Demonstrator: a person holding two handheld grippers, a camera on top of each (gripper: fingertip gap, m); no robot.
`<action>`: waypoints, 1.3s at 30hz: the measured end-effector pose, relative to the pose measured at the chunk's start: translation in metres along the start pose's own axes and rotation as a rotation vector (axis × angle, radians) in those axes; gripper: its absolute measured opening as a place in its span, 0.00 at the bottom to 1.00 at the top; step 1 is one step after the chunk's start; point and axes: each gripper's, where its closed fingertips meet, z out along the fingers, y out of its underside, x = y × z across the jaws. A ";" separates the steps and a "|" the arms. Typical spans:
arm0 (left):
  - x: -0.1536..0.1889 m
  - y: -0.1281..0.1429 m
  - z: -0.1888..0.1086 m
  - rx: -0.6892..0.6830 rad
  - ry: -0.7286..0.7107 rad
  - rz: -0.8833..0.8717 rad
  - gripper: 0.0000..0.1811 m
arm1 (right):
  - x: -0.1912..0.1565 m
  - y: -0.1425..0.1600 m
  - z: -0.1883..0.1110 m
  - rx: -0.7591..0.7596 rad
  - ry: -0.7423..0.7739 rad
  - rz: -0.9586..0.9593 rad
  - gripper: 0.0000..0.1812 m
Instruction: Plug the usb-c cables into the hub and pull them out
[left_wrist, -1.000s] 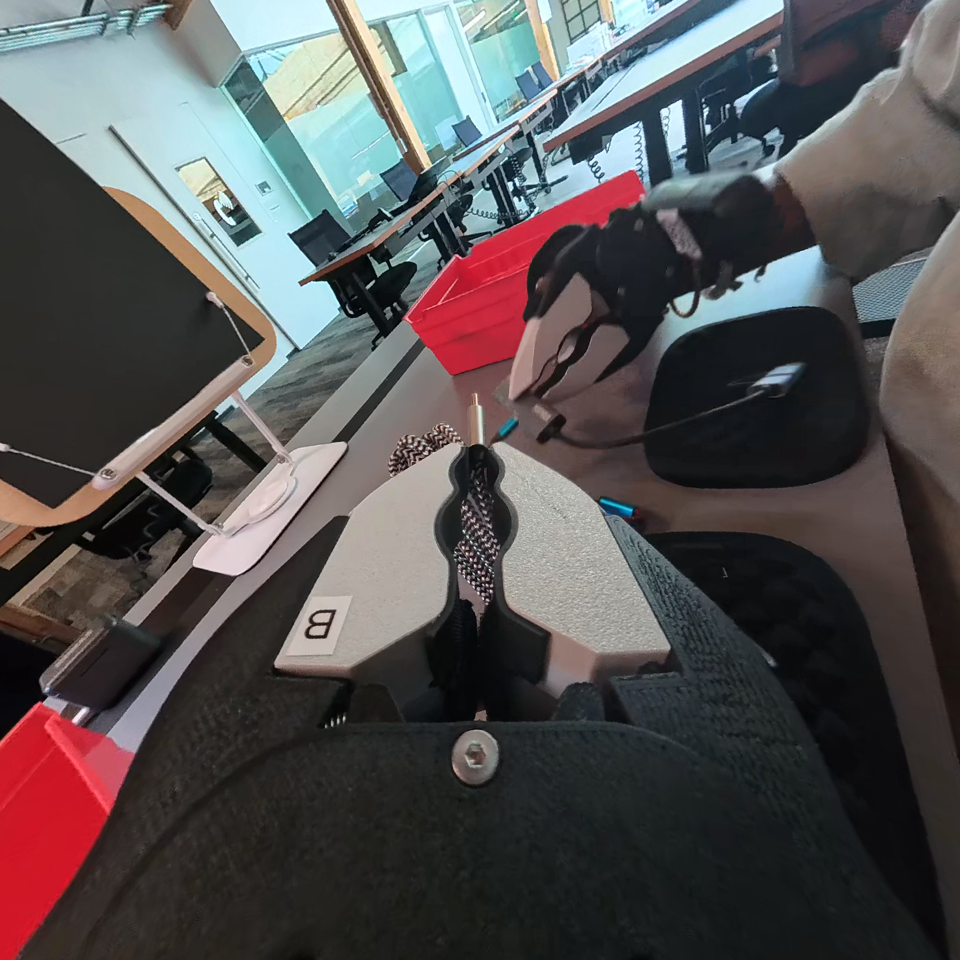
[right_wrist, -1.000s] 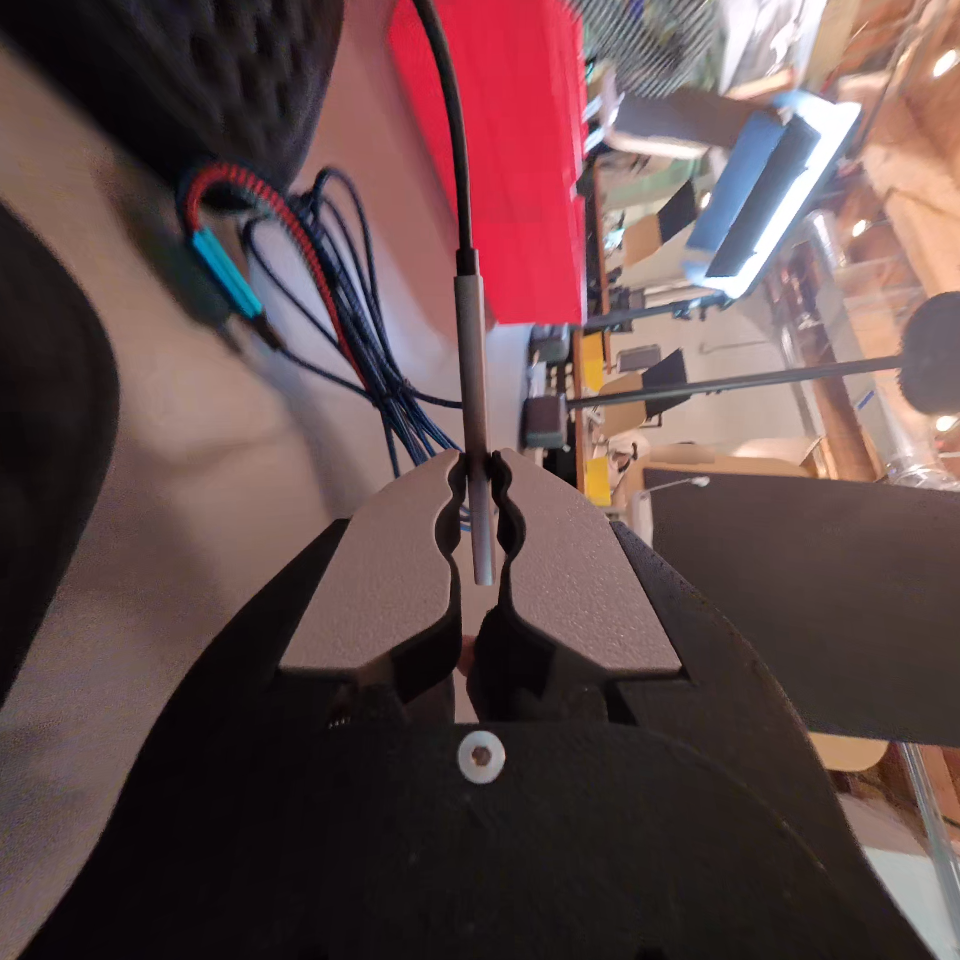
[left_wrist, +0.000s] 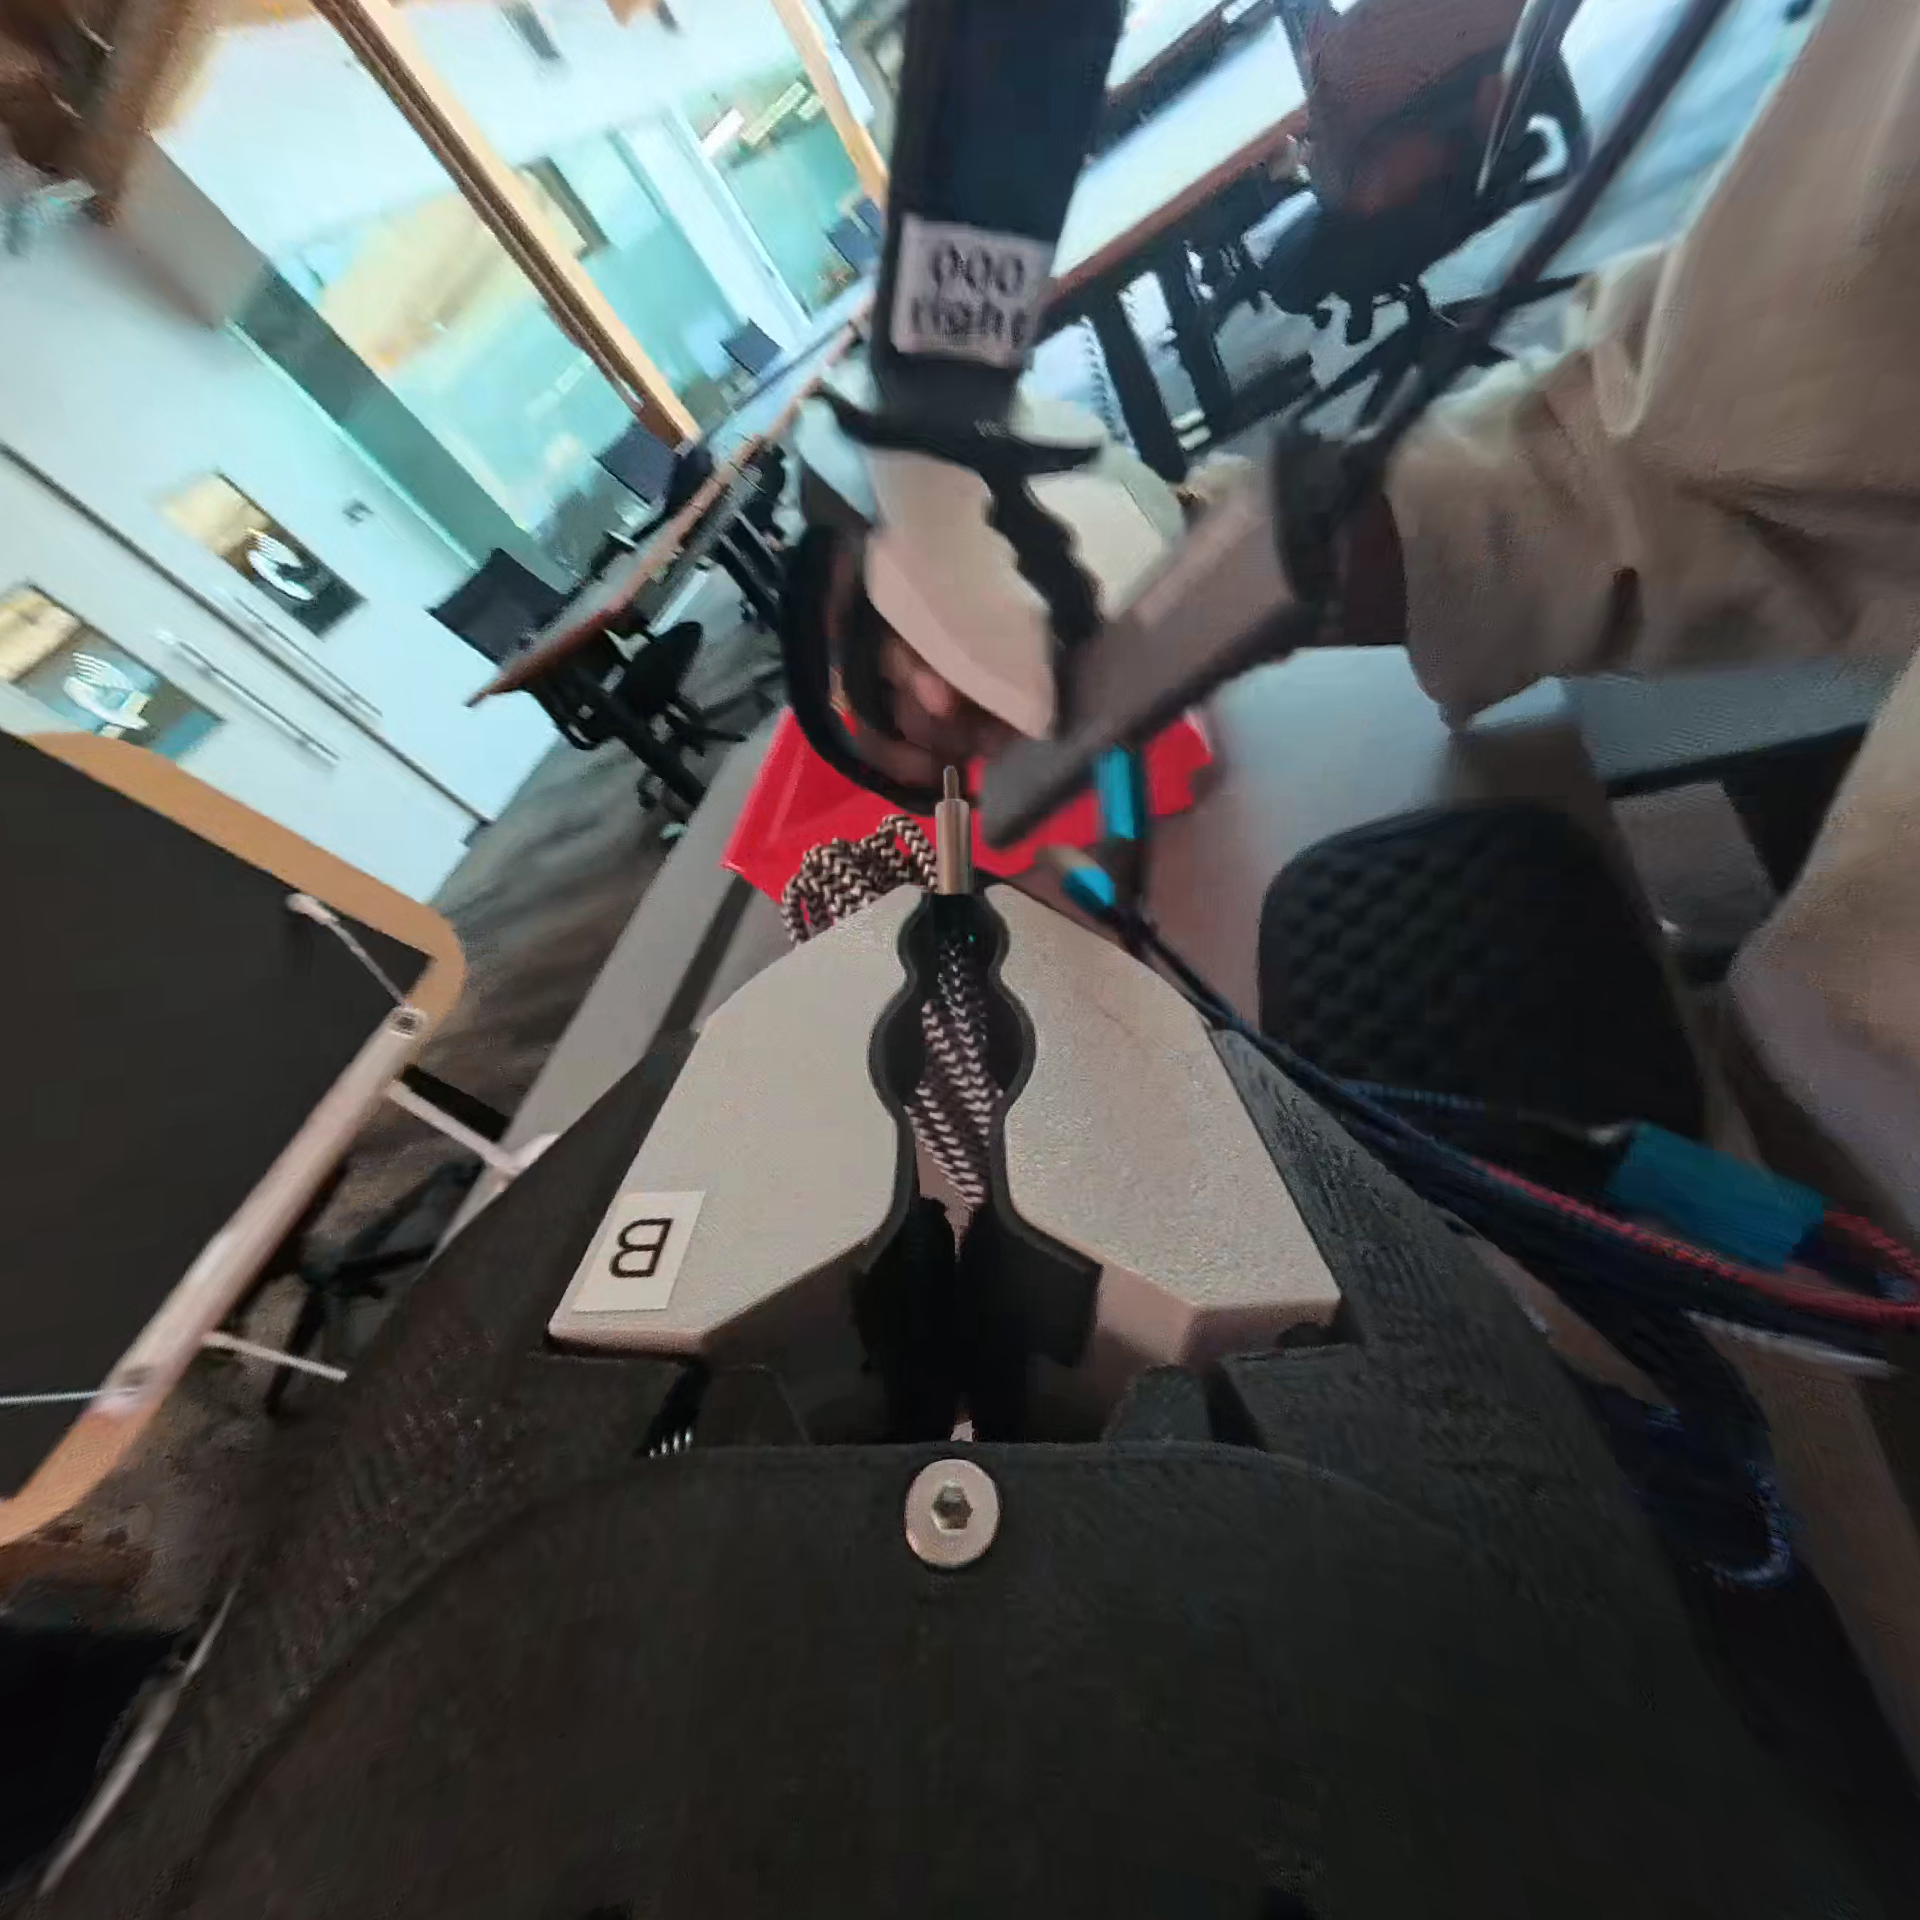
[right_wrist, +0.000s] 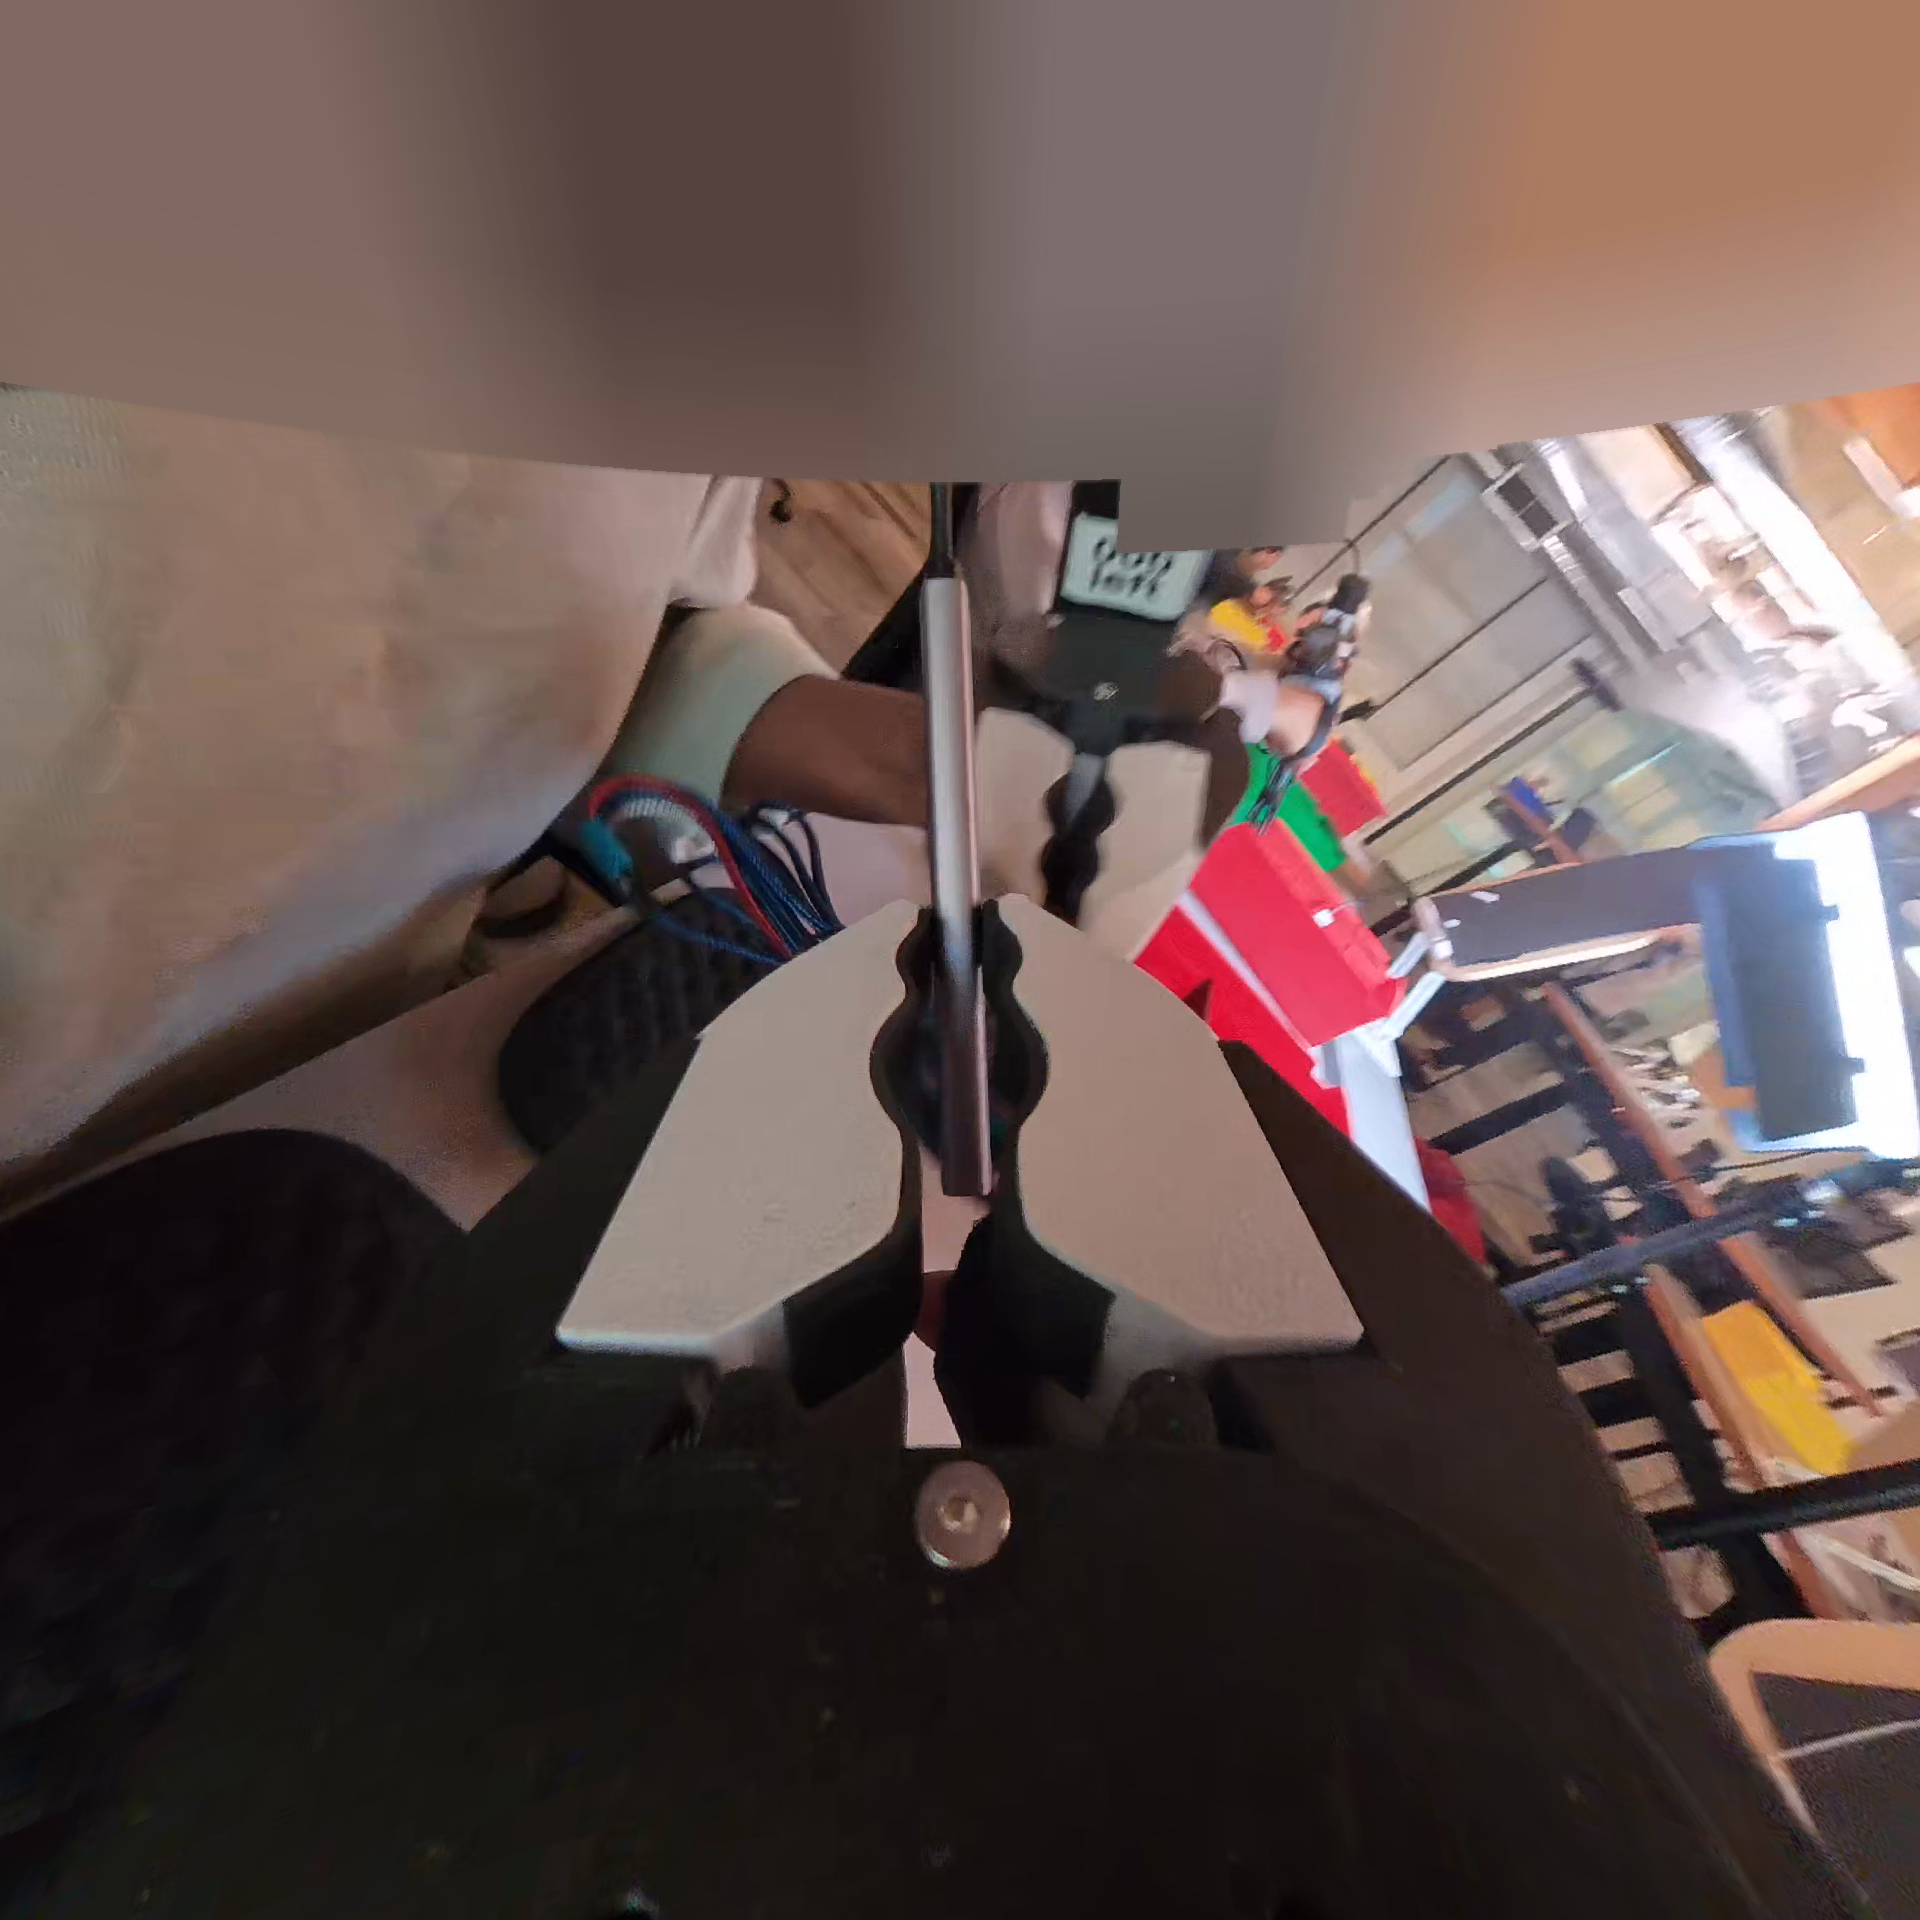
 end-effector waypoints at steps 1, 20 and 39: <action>0.005 0.005 0.002 -0.016 0.017 -0.008 0.02 | 0.003 -0.005 -0.002 0.017 0.018 -0.017 0.04; 0.023 -0.022 0.000 0.048 -0.078 0.213 0.02 | -0.009 -0.044 0.012 0.091 0.054 -0.190 0.05; 0.032 -0.033 -0.006 0.109 -0.185 0.375 0.02 | -0.011 -0.058 0.021 0.087 0.062 -0.286 0.05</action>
